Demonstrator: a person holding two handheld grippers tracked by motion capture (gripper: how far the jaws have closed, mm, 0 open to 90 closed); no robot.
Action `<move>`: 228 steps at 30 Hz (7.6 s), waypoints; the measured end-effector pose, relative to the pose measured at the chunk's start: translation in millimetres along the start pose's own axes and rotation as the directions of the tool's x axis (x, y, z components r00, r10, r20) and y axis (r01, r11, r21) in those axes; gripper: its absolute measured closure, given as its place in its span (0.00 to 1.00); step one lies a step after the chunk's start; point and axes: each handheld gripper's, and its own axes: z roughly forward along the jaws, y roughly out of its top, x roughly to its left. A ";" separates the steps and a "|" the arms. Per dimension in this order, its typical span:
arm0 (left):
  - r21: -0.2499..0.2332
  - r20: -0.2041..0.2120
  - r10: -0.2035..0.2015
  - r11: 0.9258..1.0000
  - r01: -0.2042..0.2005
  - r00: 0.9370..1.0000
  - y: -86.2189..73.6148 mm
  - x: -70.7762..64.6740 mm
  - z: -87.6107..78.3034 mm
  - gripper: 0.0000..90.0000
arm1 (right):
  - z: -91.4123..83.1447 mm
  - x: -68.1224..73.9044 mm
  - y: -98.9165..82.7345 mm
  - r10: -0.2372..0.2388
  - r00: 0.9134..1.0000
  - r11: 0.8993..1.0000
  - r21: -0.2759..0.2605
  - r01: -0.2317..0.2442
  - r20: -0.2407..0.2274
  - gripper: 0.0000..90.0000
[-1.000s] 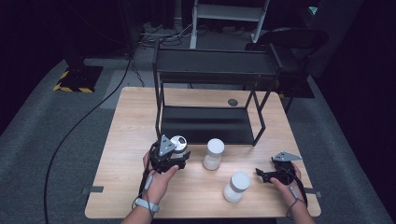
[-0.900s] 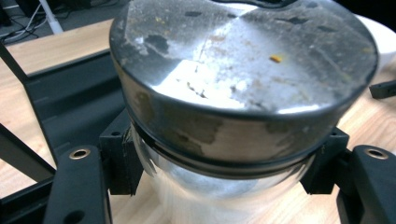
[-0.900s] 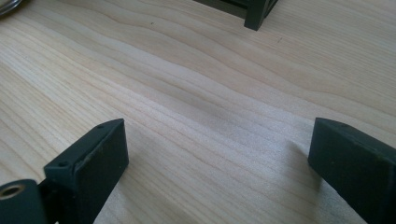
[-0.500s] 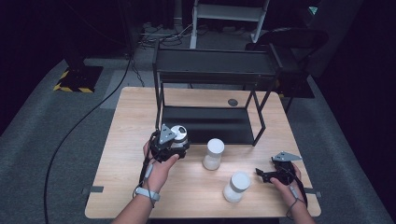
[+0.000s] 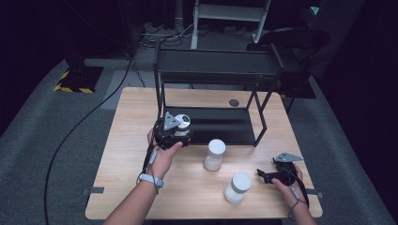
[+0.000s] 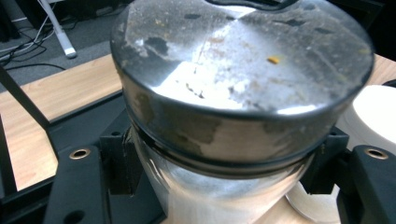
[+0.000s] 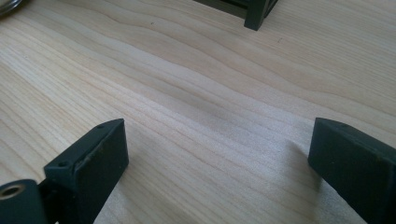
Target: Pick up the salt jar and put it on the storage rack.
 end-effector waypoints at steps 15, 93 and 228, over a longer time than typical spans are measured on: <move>0.030 0.003 0.003 1.000 -0.003 1.000 9.5 15.1 37.4 0.34 | 0.0 0.0 0.0 -0.001 1.000 1.000 0.000 0.001 0.000 0.05; 0.053 -0.024 -0.024 0.998 0.025 0.999 -1.3 19.1 91.1 0.16 | -0.1 -0.4 0.1 -0.003 1.000 1.000 0.001 0.003 -0.003 0.05; 0.278 -0.022 -0.011 0.960 0.017 1.000 -107.0 -35.6 -8.3 0.07 | -0.4 -1.0 0.2 -0.007 1.000 1.000 0.002 0.007 -0.008 0.05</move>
